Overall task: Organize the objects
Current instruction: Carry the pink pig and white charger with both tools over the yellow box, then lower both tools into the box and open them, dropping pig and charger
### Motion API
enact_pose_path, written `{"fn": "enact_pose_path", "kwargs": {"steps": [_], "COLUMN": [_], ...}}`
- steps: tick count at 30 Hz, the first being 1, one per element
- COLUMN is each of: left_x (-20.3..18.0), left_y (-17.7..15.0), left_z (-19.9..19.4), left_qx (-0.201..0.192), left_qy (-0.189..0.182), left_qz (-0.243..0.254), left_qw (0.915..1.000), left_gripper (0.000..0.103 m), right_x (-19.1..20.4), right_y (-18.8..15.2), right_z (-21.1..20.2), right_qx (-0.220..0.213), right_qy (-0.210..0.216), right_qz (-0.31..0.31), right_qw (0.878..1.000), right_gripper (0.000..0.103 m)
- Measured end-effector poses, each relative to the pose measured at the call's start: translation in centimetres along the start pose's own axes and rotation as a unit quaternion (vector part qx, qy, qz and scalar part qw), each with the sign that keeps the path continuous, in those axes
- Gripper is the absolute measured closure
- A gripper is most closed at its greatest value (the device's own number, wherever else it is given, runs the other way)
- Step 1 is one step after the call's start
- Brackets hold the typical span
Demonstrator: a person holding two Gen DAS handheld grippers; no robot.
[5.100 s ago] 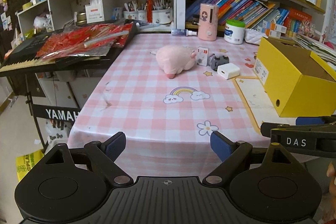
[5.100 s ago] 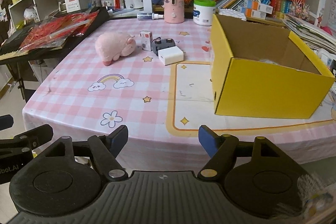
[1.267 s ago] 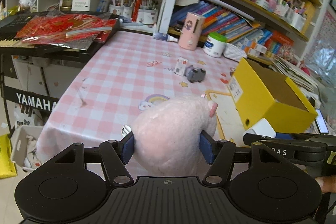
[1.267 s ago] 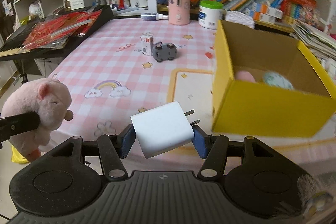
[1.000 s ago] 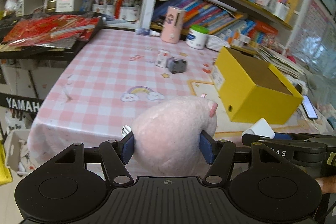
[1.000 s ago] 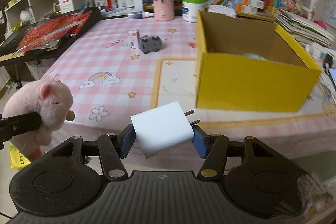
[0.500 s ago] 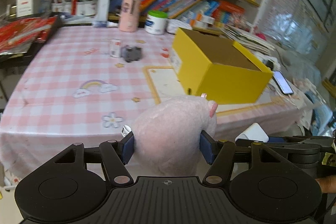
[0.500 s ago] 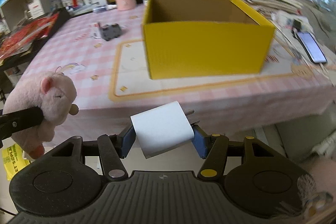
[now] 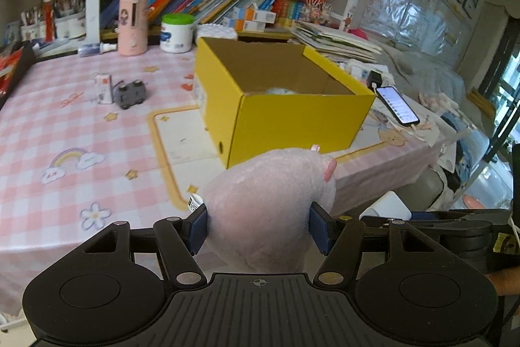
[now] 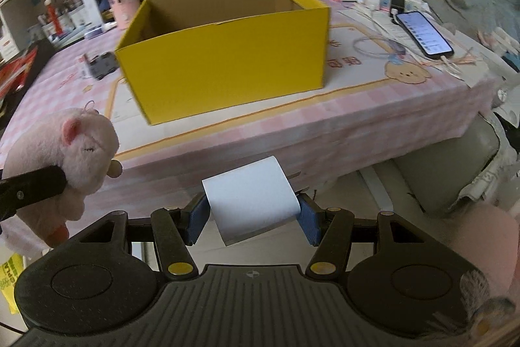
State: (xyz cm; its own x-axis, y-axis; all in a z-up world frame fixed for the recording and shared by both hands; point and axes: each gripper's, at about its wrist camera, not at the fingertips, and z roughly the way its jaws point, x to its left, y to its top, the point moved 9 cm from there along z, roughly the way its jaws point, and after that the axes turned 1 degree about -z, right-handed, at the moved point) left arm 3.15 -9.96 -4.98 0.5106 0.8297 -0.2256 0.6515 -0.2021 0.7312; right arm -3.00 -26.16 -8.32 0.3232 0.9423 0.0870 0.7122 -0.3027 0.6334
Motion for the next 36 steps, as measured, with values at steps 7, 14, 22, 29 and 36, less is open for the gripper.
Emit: {"fn": "enact_pose_path", "kwargs": {"steps": [7,14,22,29,36], "left_x": [-1.4,-2.5,-3.7,-4.4,-4.4], "left_y": [2.7,7.2,12.0,14.2,14.0], "left_z": [0.9,2.2,5.9,10.5,15.0], "left_qx": [-0.024,-0.067,-0.091,-0.086,-0.053], "left_qy": [-0.004,0.005,0.028,0.058,0.097], "left_qz": [0.000,0.000,0.010,0.015,0.036], "left_qw": [0.9997,0.9977,0.9954,0.9945,0.9932], "left_gripper": [0.041,0.041,0.041,0.040,0.040], "right_x": [-1.8,-2.9,-4.2,-5.3,-4.7], "right_y": [2.3,7.4,14.9,20.5,23.9], "right_z": [0.6,0.5,2.0,4.6,7.7], "right_qx": [-0.014,-0.074,-0.122,-0.143,-0.135], "right_qy": [0.001,0.007,0.029,0.047,0.075], "right_qz": [-0.001,-0.024,-0.043,-0.070,-0.102], "right_qw": [1.000,0.997,0.991,0.986,0.983], "right_gripper": [0.048,0.048,0.048,0.048,0.047]}}
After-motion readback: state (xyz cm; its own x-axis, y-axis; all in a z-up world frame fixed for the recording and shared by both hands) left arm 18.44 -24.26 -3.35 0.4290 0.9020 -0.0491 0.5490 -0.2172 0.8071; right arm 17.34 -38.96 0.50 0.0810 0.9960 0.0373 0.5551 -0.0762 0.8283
